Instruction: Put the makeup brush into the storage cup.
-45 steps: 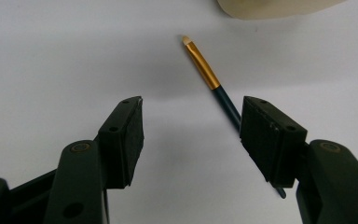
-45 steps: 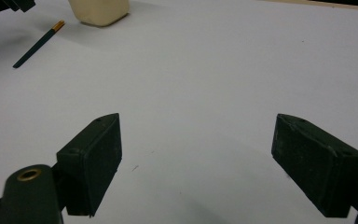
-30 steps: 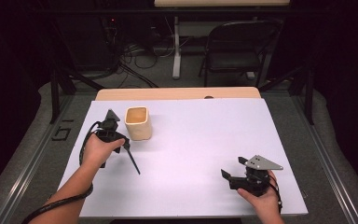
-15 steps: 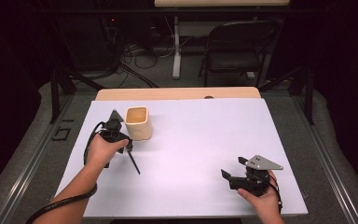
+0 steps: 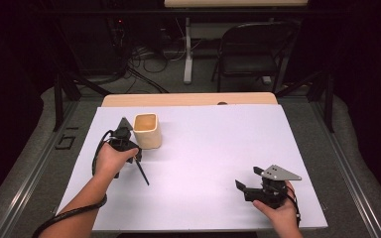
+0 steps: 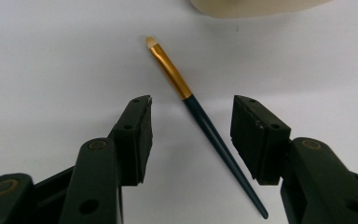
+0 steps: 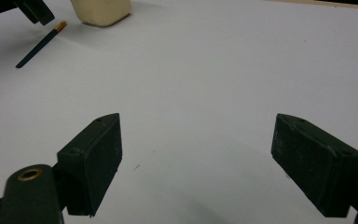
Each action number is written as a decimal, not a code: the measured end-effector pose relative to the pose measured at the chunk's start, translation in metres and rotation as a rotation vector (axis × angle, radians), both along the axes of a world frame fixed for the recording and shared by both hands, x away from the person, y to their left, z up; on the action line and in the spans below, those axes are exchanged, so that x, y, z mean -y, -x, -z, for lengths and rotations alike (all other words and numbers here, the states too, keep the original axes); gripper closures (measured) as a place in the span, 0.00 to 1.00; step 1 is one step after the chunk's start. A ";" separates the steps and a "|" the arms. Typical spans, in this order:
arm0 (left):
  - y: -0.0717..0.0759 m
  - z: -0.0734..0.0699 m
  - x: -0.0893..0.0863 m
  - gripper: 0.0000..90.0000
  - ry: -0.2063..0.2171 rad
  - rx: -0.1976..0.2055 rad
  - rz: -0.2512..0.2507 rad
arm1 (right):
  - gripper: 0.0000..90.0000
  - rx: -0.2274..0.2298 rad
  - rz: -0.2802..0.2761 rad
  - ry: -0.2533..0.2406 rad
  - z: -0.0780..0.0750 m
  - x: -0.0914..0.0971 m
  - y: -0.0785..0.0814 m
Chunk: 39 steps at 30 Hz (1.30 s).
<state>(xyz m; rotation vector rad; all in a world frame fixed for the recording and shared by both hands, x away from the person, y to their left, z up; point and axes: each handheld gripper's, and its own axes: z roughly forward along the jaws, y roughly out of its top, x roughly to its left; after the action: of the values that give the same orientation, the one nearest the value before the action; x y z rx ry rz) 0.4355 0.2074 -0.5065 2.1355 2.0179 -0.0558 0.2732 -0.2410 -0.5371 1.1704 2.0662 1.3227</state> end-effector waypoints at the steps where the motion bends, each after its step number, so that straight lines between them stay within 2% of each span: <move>1: 0.000 0.001 0.001 0.55 0.003 0.003 -0.013 | 0.18 0.000 -0.002 -0.002 0.000 0.000 0.000; 4: -0.002 0.003 0.000 0.56 -0.001 -0.011 -0.007 | 0.18 -0.001 -0.003 -0.004 0.000 0.000 0.000; 9: -0.003 0.006 0.002 0.58 0.000 -0.025 -0.025 | 0.18 -0.004 -0.004 -0.004 0.000 0.000 0.000; 12: -0.004 0.008 0.003 0.59 -0.016 -0.032 -0.017 | 0.18 -0.003 -0.005 -0.003 0.000 0.000 0.000; 39: -0.003 0.014 0.006 0.67 -0.016 -0.034 -0.033 | 0.18 0.002 -0.008 -0.006 0.000 0.000 0.000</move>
<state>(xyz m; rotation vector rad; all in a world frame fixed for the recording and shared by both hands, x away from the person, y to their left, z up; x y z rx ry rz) 0.4390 0.2018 -0.5204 2.1243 2.0784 -0.0722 0.2731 -0.2413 -0.5370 1.1640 2.0697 1.3343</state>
